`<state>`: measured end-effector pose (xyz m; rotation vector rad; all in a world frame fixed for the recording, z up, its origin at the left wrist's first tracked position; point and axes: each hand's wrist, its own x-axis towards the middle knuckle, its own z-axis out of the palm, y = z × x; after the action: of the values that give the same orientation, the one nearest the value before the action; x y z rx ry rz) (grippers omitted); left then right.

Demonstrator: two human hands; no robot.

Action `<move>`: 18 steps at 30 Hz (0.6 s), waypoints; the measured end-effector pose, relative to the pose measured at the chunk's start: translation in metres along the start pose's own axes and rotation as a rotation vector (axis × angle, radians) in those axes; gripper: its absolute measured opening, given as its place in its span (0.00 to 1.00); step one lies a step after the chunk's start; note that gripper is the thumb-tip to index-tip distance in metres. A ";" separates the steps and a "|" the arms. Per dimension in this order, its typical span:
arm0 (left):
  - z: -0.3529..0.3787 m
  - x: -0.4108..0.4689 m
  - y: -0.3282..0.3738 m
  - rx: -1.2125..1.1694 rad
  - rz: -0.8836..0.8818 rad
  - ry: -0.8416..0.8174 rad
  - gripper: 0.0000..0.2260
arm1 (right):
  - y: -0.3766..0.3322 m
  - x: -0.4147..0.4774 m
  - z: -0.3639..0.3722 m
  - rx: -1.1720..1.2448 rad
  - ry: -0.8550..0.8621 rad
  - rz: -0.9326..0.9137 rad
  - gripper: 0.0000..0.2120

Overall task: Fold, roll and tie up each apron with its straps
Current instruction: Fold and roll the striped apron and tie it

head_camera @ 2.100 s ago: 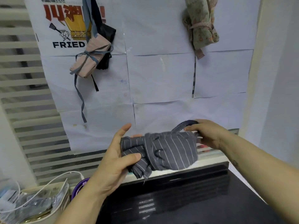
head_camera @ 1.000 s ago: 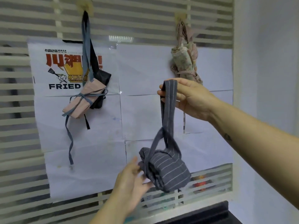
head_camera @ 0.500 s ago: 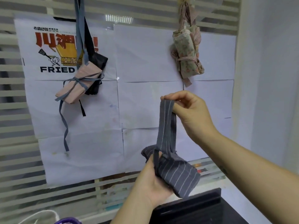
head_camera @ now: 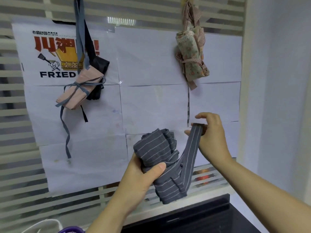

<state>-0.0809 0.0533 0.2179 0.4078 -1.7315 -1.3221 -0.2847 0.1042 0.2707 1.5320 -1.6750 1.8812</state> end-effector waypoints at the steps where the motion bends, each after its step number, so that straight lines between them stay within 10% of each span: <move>1: -0.006 0.000 0.000 0.018 -0.002 -0.015 0.31 | -0.002 0.002 -0.002 -0.015 -0.089 0.041 0.12; 8: -0.054 0.004 0.002 0.059 -0.035 0.011 0.30 | -0.007 0.025 -0.040 0.111 -0.900 0.490 0.09; 13: -0.058 0.008 -0.010 -0.138 -0.120 0.059 0.32 | -0.007 0.009 -0.036 1.024 -0.740 0.714 0.11; 18: -0.045 0.007 -0.013 -0.297 -0.181 0.079 0.29 | -0.018 -0.004 -0.018 1.444 -0.473 0.785 0.19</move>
<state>-0.0526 0.0165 0.2105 0.4463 -1.4308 -1.6436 -0.2803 0.1272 0.2815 1.8792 -0.9236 3.9143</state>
